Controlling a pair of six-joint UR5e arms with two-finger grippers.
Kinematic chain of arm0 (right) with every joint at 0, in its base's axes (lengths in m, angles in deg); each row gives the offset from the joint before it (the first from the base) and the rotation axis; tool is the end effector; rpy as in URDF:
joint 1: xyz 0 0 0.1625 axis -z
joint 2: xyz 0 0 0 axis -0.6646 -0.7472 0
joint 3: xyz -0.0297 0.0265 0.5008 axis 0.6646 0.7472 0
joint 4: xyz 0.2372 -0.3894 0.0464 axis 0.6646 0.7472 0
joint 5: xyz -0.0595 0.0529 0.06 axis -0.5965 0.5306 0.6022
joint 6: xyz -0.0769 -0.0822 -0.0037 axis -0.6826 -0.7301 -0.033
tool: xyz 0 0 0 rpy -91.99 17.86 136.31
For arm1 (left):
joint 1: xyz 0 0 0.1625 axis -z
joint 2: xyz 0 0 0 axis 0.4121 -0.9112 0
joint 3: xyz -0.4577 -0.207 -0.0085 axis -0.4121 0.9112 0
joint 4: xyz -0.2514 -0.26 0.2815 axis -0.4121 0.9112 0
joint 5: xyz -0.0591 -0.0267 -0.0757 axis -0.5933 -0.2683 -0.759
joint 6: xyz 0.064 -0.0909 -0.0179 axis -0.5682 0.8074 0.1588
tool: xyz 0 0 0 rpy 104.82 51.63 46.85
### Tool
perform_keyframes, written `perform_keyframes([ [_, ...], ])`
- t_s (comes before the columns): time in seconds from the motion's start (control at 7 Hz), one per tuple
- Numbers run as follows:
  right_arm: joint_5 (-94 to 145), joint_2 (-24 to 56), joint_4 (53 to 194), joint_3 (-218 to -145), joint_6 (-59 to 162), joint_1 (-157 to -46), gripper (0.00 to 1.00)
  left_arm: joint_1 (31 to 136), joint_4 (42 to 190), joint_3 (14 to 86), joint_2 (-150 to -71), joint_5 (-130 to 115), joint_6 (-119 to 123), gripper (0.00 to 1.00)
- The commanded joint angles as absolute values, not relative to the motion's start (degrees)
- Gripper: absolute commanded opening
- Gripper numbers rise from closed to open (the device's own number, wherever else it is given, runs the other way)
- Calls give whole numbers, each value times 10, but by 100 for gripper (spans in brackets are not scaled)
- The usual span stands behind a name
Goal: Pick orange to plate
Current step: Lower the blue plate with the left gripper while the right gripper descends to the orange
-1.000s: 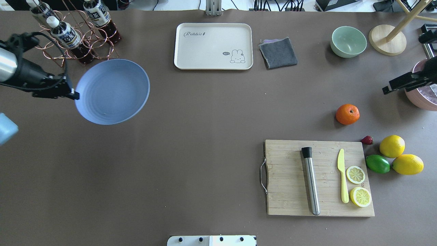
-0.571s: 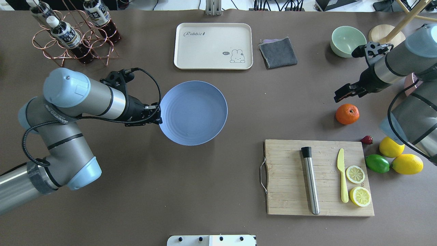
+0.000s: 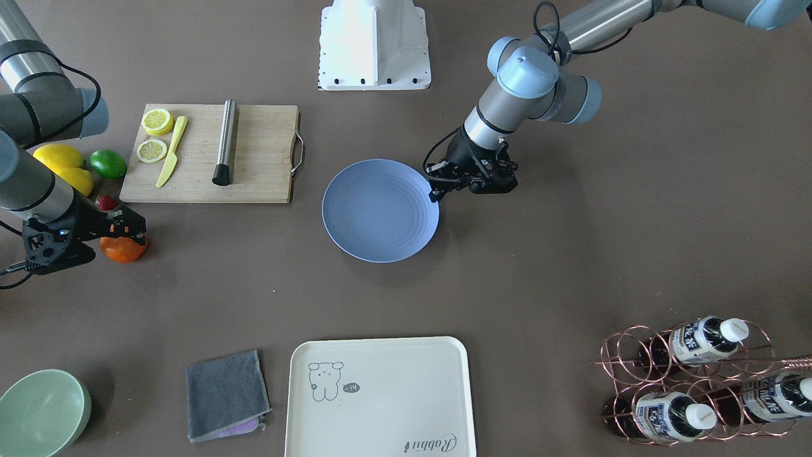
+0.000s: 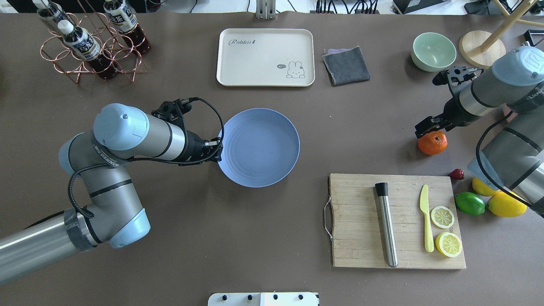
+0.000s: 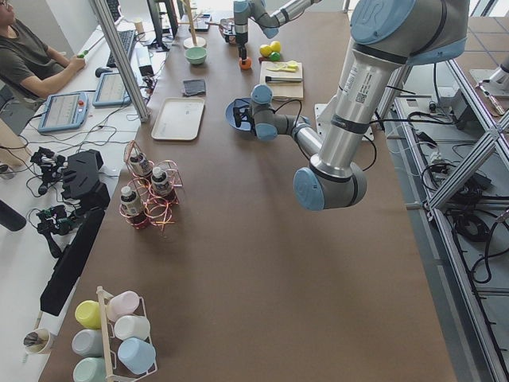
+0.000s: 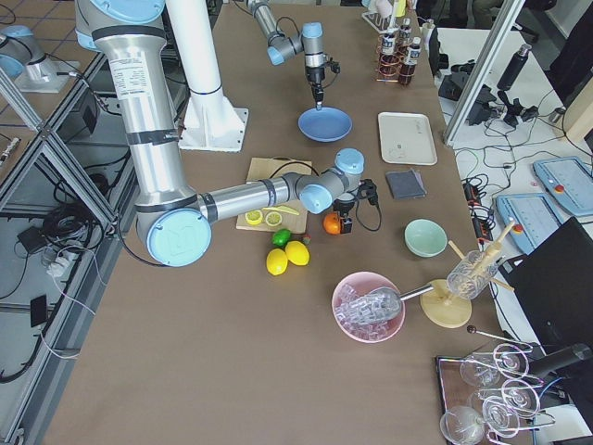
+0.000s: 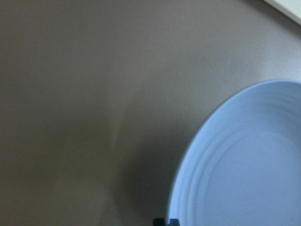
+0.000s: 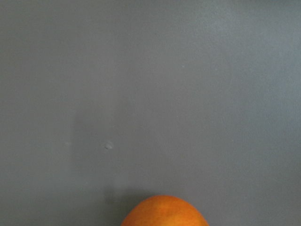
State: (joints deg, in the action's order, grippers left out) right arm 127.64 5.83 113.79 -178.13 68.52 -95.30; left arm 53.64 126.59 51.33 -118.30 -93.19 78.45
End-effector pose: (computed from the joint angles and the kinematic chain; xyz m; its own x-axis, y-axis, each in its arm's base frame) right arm -0.3339 -0.5688 0.6027 0.6661 -0.2444 0.7047 0.1550 0.9695 0.1897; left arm 0.6053 -0.4542 0.3431 0.3378 -0.2136 -0.9167 0.2364 0.9620 -0.1371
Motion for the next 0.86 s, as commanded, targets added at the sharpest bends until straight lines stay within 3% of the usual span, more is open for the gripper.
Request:
perform_keyframes([
  [0.0,1279,49,1137,-1782,688,-950,94,511,1266,513,-1183,-902,787,0],
  [0.14,1280,49,1138,-1786,690,-950,68,511,1266,515,-1181,-902,787,0],
  [0.29,1281,49,1138,-1786,690,-950,12,513,1266,517,-1178,-902,787,74],
  [0.43,1287,51,1137,-1790,691,-950,0,518,1266,519,-1178,-903,786,96],
  [0.71,1322,85,1146,-1821,741,-947,0,582,1228,560,-1176,-974,783,96],
])
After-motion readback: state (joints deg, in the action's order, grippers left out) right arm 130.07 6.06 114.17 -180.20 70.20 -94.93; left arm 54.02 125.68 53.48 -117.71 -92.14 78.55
